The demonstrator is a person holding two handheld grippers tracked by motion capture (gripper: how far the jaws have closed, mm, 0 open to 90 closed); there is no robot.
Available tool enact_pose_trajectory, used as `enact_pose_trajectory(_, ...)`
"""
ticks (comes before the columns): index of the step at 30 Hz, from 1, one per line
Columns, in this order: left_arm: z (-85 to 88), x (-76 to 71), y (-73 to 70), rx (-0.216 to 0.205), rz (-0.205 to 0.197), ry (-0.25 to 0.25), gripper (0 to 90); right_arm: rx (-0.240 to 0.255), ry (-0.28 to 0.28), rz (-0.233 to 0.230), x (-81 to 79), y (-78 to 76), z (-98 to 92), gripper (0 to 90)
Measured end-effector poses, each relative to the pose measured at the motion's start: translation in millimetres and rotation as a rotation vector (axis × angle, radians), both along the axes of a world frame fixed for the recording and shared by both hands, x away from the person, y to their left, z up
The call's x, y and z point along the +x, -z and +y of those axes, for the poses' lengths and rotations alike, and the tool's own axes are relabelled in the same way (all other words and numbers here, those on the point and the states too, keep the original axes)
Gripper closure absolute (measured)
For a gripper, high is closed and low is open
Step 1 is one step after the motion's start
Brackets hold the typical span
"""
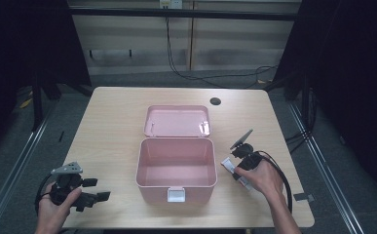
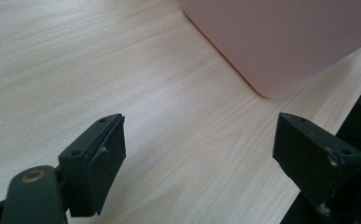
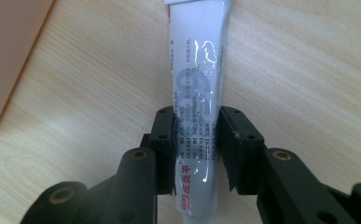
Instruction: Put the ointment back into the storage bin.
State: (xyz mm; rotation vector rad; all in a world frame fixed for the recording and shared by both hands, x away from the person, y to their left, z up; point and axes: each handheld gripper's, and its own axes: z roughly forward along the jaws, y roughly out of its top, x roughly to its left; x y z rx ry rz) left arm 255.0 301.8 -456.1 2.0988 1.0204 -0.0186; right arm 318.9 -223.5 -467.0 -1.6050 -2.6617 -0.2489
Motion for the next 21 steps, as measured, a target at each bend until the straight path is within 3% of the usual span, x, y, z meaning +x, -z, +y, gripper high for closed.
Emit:
enact_pose_trajectory(10,0.0,-0.1,0.1,0.001,0.0,0.002,17.0,-0.105,-0.062,-0.002,0.2,-0.2,13.9,68.7)
enact_pose_trajectory(21,0.2,0.5,0.2,0.004,0.001,0.005,17.1,-0.089,-0.063,0.009,1.3,-3.1,9.9,72.0)
